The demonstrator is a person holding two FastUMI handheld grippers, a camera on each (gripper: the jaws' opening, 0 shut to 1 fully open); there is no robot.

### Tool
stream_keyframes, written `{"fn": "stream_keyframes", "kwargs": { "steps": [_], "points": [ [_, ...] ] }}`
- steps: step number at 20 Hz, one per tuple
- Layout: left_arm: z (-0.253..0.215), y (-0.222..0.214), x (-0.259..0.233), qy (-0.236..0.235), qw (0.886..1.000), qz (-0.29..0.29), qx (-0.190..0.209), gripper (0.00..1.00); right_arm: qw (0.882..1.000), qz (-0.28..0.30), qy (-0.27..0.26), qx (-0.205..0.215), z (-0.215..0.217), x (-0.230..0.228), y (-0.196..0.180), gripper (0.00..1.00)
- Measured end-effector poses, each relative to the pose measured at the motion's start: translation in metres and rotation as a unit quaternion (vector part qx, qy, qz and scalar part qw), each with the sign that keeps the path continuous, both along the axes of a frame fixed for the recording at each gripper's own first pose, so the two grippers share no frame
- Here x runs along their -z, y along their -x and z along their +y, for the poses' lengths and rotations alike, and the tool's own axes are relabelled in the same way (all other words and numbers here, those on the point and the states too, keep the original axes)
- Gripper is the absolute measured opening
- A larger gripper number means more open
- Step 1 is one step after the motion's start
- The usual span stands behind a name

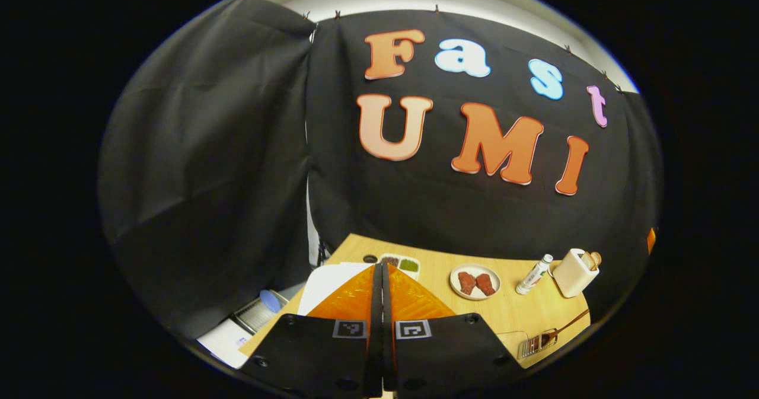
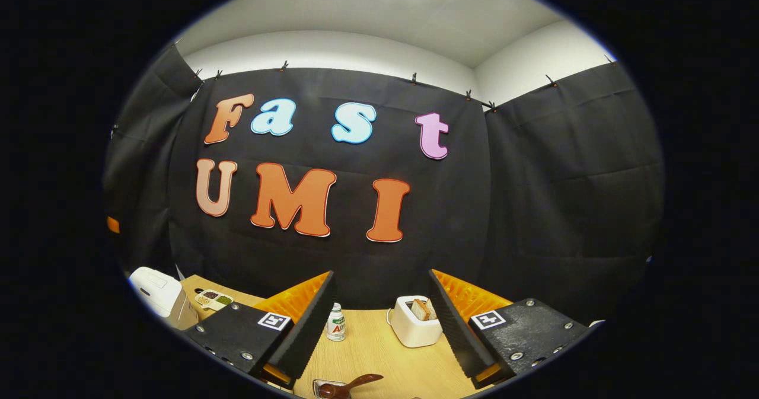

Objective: Close the left gripper, press the button to open the rice cooker; take a wooden spoon from the chopstick holder with the right hand, scoop a spoonful of rice and pour it into the rice cooker, then put the wooden spoon back into the chopstick holder.

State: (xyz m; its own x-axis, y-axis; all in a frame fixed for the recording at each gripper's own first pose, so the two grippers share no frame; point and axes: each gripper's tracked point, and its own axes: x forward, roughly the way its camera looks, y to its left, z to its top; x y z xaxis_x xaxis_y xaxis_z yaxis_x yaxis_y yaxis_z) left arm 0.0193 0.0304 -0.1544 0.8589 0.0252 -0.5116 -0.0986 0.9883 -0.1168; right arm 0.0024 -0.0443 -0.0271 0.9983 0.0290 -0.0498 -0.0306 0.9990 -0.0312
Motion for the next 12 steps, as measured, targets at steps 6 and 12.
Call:
{"fn": "stream_keyframes", "kwargs": {
  "steps": [6,12],
  "points": [
    [-0.002,0.003,0.093,0.057,0.987,0.152,0.007,0.05,1.0,0.0,0.007,0.006,-0.006,0.004,0.007,0.95],
    [0.0,0.016,0.152,0.074,0.969,0.234,0.011,0.05,0.999,0.019,0.014,0.027,-0.024,0.02,0.013,0.95]
  ]
}}
